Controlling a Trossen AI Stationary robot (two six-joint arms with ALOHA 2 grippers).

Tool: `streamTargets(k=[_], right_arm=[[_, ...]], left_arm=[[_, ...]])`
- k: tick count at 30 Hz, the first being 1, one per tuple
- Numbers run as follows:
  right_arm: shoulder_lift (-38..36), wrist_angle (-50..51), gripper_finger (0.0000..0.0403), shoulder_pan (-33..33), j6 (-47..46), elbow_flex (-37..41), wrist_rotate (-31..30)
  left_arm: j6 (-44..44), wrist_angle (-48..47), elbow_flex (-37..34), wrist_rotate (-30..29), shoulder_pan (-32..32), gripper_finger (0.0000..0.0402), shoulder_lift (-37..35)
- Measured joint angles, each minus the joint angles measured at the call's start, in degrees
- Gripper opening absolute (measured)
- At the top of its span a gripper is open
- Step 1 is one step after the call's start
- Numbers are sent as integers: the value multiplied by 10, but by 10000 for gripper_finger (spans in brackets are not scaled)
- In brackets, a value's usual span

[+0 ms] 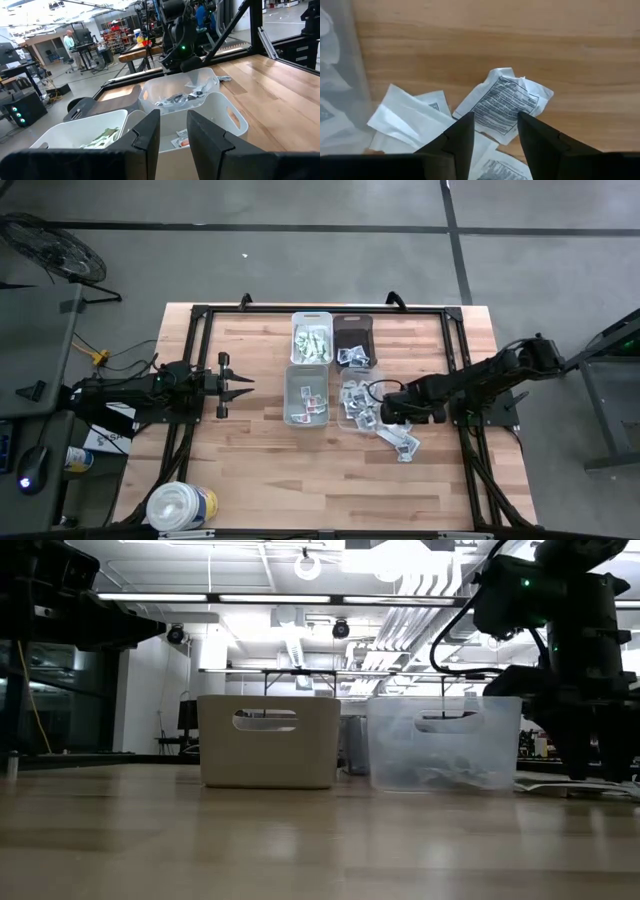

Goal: Pick & Place First Aid Supplies
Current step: Put the gray towelette pack into the transparent bin

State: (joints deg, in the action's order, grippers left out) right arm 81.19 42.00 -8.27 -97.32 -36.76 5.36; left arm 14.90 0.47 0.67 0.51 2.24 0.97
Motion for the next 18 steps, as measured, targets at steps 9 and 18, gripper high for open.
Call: streamTargets(k=[9, 18], right_arm=[[39, -49, 181, 14, 35, 16, -26], [44, -28, 179, 16, 55, 13, -35]], left_arm=[[0, 0, 0, 0, 0, 96, 0], [0, 0, 0, 0, 0, 96, 0]])
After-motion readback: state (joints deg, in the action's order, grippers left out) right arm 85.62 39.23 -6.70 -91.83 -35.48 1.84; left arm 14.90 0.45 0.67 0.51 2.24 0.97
